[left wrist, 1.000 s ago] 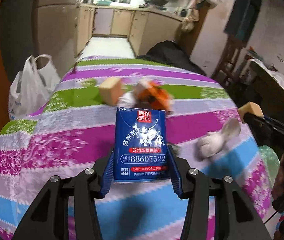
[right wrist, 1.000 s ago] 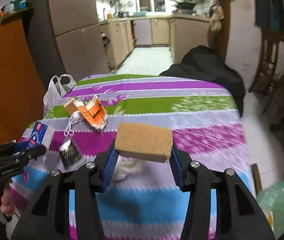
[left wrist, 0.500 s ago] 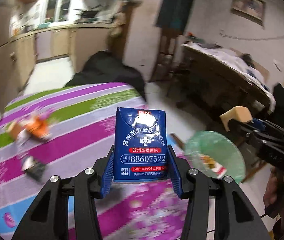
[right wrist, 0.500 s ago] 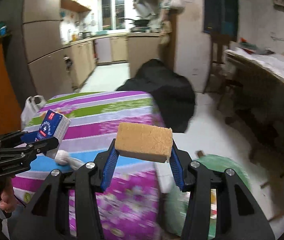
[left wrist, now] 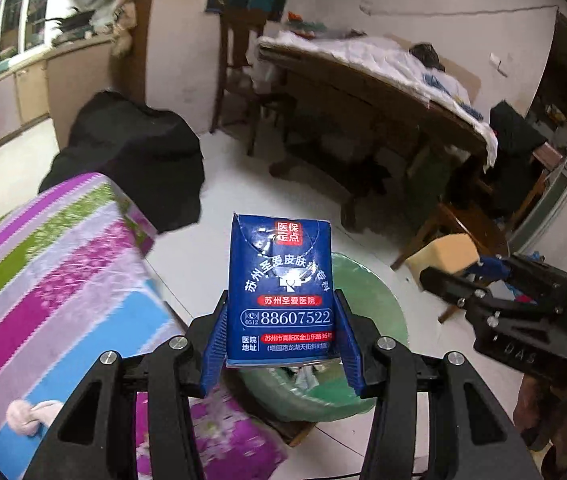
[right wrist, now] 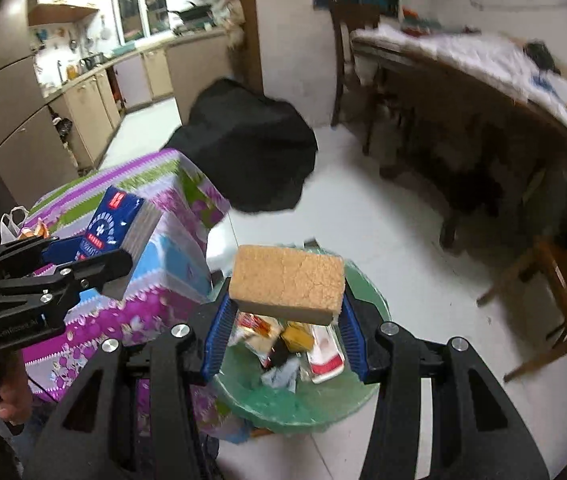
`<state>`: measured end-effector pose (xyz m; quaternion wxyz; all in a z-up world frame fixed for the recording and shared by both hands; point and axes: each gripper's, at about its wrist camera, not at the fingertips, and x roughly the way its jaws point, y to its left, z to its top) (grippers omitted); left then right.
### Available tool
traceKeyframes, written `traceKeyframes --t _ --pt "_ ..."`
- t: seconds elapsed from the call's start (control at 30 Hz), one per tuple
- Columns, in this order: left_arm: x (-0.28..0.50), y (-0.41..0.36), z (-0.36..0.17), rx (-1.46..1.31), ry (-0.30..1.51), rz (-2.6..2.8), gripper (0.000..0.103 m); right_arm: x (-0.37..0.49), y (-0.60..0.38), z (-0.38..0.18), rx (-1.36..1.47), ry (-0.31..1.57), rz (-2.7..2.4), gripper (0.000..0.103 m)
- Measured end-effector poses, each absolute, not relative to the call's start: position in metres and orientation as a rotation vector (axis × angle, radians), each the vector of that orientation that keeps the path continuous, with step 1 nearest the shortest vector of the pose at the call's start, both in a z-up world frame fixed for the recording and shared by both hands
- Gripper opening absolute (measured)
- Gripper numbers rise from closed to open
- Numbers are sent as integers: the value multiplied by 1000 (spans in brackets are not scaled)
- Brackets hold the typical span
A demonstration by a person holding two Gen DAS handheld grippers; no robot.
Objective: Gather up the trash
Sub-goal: 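Carry the blue box and tan sponge over the green bin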
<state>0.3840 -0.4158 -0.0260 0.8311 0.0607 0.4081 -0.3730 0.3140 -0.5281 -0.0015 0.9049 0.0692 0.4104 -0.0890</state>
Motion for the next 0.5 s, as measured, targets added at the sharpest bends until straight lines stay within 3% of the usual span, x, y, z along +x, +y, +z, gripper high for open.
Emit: traceKeyframes --t 0.5 --pt "408 -467 -76 179 982 -802 49 318 -572 -38 219 944 -168 47"
